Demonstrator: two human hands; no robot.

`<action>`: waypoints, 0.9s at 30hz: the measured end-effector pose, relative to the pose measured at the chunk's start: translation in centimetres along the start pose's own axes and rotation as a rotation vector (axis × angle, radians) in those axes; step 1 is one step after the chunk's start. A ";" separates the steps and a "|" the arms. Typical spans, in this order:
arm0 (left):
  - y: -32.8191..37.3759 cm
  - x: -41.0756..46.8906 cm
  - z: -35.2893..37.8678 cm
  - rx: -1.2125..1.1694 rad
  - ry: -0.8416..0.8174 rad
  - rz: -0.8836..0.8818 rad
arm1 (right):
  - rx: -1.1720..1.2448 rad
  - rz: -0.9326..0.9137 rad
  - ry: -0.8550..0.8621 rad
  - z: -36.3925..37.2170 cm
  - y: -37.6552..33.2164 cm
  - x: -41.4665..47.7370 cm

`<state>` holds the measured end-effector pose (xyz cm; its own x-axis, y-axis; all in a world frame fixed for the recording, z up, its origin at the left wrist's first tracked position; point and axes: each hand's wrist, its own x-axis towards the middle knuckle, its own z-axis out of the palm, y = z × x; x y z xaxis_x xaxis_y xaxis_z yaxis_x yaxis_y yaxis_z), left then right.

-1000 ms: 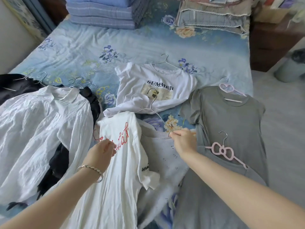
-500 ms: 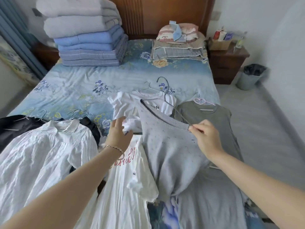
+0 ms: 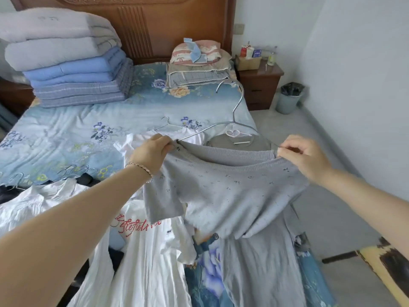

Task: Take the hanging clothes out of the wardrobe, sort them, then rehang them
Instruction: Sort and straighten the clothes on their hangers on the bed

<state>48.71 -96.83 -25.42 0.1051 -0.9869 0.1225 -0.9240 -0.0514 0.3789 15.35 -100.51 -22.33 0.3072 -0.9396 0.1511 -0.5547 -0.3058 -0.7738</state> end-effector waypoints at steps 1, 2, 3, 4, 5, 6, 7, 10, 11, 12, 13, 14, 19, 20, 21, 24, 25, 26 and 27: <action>1.2 -0.6 0.1 0.005 -0.038 0.049 | -0.076 0.039 -0.051 -1.0 -0.1 -0.6; 2.5 -1.2 0.2 0.023 -0.088 0.104 | -0.172 0.072 -0.108 -1.9 -0.3 -1.2; 4.0 -1.9 0.3 0.040 -0.146 0.152 | -0.291 0.105 -0.157 -2.6 -0.6 -1.9; 5.5 -2.7 0.3 0.055 -0.217 0.187 | -0.413 0.141 -0.204 -3.2 -0.8 -2.6; 6.8 -3.4 0.4 0.068 -0.290 0.218 | -0.522 0.174 -0.247 -3.7 -1.1 -3.2; 8.0 -4.1 0.4 0.081 -0.363 0.240 | -0.592 0.217 -0.295 -4.2 -1.4 -3.7; 8.9 -4.8 0.4 0.084 -0.431 0.252 | -0.632 0.266 -0.351 -4.7 -1.5 -4.2; 10.6 -6.7 0.1 -0.046 -0.624 0.215 | -0.757 0.391 -0.560 -6.1 -1.7 -5.5; 11.0 -7.1 0.1 -0.107 -0.680 0.192 | -0.802 0.424 -0.623 -6.5 -1.6 -5.8; 11.4 -7.5 0.0 -0.152 -0.734 0.181 | -0.833 0.450 -0.677 -6.9 -1.4 -6.1; 11.8 -7.7 0.1 -0.187 -0.791 0.174 | -0.856 0.469 -0.716 -7.3 -1.3 -6.3; 12.1 -7.9 0.1 -0.213 -0.846 0.173 | -0.867 0.494 -0.748 -7.8 -1.1 -6.4; 12.9 -7.7 0.6 -0.303 -1.028 0.034 | -0.907 0.477 -0.760 -8.9 0.5 -5.7; 12.9 -7.3 1.4 -0.284 -0.998 0.050 | -0.896 0.456 -0.723 -8.7 1.1 -5.4; 12.7 -6.9 2.5 -0.250 -0.950 0.082 | -0.862 0.442 -0.672 -8.4 1.9 -5.1; 11.7 -5.7 6.7 -0.147 -0.799 0.079 | -0.733 0.427 -0.545 -6.0 5.8 -4.2; 11.2 -5.2 8.7 -0.135 -0.767 0.045 | -0.711 0.423 -0.512 -4.7 7.7 -3.8; 10.9 -4.8 10.6 -0.128 -0.741 0.004 | -0.693 0.424 -0.472 -3.3 9.9 -3.3; 10.6 -4.3 12.6 -0.113 -0.719 -0.044 | -0.681 0.428 -0.432 -1.8 12.1 -2.8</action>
<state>33.80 -95.02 -33.50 -0.1618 -0.8429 -0.5131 -0.8767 -0.1159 0.4669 6.32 -101.84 -31.03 0.1565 -0.8961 -0.4154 -0.9824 -0.0978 -0.1590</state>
